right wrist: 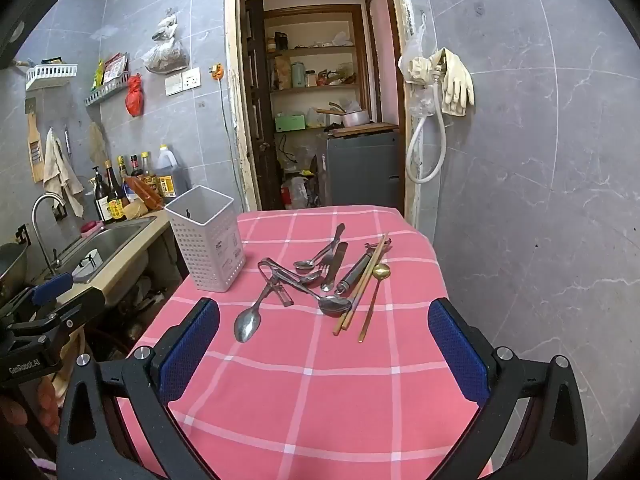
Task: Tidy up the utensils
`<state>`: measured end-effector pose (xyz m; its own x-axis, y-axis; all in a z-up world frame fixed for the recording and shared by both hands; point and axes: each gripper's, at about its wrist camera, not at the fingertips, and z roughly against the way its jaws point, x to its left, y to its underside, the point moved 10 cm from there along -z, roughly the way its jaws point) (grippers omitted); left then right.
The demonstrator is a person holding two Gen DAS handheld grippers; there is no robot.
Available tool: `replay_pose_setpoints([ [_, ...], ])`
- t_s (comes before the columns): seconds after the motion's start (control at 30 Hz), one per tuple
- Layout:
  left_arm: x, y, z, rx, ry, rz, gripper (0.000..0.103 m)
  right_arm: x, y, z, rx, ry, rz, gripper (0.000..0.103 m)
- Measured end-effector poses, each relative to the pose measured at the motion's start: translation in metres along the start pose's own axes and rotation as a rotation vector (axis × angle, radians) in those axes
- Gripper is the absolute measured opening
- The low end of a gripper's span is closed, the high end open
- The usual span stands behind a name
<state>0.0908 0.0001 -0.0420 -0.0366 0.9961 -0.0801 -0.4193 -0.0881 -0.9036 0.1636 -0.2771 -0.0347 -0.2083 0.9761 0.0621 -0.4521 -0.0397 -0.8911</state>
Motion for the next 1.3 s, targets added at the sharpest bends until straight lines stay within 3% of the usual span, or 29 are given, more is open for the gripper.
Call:
replay_pose_setpoints([
  [1.3,-0.0025,0.0004,-0.0009,-0.002,0.012,0.012,0.103,0.0027,-0.0003,0.002,0.001,0.002,0.002,0.102],
])
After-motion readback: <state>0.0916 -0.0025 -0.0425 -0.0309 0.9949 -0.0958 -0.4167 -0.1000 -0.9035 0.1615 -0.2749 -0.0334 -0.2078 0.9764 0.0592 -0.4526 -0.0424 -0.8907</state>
